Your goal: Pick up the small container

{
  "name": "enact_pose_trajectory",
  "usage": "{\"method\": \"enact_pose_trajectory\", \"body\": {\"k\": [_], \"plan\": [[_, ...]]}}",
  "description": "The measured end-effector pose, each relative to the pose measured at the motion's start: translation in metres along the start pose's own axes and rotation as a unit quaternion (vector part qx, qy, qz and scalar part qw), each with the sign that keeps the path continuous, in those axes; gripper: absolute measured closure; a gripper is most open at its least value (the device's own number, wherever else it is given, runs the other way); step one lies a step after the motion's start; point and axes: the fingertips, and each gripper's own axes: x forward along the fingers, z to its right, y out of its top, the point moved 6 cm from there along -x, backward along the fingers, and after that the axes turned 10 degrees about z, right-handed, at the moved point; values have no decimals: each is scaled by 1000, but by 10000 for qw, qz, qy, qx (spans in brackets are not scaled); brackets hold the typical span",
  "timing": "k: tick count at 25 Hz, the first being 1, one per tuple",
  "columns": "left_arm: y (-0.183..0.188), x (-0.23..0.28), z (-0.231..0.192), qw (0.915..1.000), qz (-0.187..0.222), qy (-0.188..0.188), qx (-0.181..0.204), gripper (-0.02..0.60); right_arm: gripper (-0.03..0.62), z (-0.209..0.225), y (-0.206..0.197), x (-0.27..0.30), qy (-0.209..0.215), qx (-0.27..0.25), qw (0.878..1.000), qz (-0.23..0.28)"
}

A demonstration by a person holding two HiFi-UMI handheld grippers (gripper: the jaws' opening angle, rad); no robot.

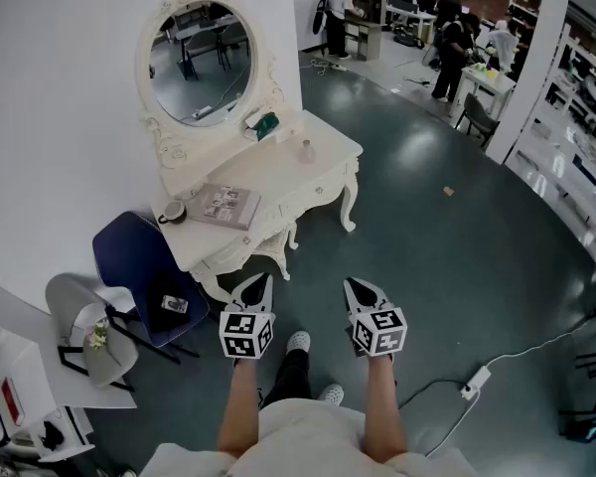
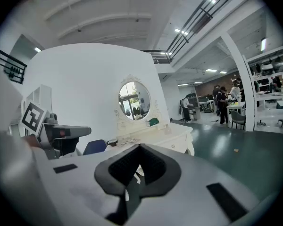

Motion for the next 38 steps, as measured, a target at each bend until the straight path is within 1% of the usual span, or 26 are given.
{"method": "enact_pose_trajectory", "body": {"k": [3, 10, 15, 19, 22, 25, 29, 33, 38], "plan": [[-1, -2, 2, 9999, 5, -27, 110, 552, 579, -2, 0, -2, 0, -15, 10000, 15], [-4, -7, 5, 9999, 29, -111, 66, 552, 579, -6, -1, -6, 55, -57, 10000, 43], [-5, -13, 2, 9999, 100, -73, -5, 552, 579, -11, 3, -7, 207, 63, 9994, 288], [-4, -9, -7, 9999, 120, -84, 0, 552, 579, -8, 5, -3, 188, 191, 9988, 402], [0, 9, -15, 9997, 191, -87, -84, 552, 579, 2, 7, 6, 140, 181, 9989, 398], [7, 36, -19, 9995, 235, -203, -50, 552, 579, 17, 13, 22, 67, 189, 9991, 376], [19, 78, -26, 9990, 252, -346, -91, 552, 579, 37, 24, 47, 54, 135, 9998, 132], [30, 121, -40, 9986, 281, -422, -175, 552, 579, 55, 34, 79, 81, 362, 9993, 91], [36, 176, -57, 9976, 318, -546, -279, 552, 579, 85, 50, 119, -114, 298, 9995, 81]]}}
